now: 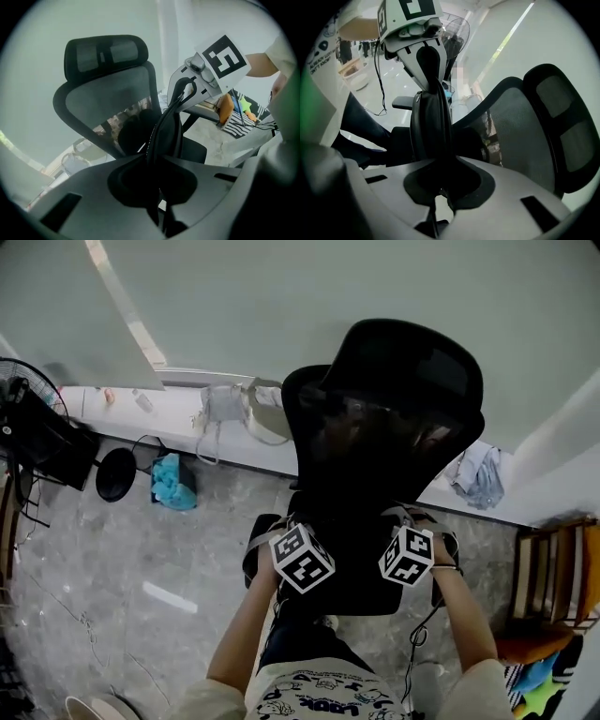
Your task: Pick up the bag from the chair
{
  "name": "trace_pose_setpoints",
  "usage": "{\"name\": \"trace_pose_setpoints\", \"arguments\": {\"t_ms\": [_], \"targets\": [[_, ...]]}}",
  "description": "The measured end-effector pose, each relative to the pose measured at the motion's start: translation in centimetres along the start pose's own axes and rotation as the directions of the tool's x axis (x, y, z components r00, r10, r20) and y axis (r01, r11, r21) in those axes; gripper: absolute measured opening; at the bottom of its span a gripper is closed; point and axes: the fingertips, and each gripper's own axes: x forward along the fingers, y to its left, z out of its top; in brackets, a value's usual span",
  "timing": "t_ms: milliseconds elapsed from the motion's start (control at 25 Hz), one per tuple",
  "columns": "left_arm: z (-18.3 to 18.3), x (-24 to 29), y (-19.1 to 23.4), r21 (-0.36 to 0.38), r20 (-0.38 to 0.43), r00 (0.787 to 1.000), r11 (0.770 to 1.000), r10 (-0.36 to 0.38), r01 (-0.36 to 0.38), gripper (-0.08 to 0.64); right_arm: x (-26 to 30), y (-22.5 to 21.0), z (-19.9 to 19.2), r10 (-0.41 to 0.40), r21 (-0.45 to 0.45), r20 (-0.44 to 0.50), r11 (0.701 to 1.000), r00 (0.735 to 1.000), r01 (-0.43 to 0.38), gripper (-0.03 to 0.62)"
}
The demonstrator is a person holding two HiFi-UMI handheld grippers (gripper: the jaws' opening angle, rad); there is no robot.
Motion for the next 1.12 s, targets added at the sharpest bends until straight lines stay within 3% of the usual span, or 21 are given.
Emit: {"name": "trace_pose_setpoints", "arguments": {"t_ms": [400, 1120], "targets": [[2.6, -8.9, -0.2, 0.085, 0.05, 0.996, 0.994, 0.07, -0.074, 0.038, -8.8, -0.1, 3.5, -0.084, 0.048, 0.075, 0.996, 0.994, 0.08, 0.057], [1.6, -17.9, -1.9, 0.122, 0.062, 0.983, 0.976, 0.173, -0.179, 0.04, -16.8, 3.2, 8.1, -0.131, 0.019, 0.159, 0.991, 0.979, 0.129, 0.055]]}}
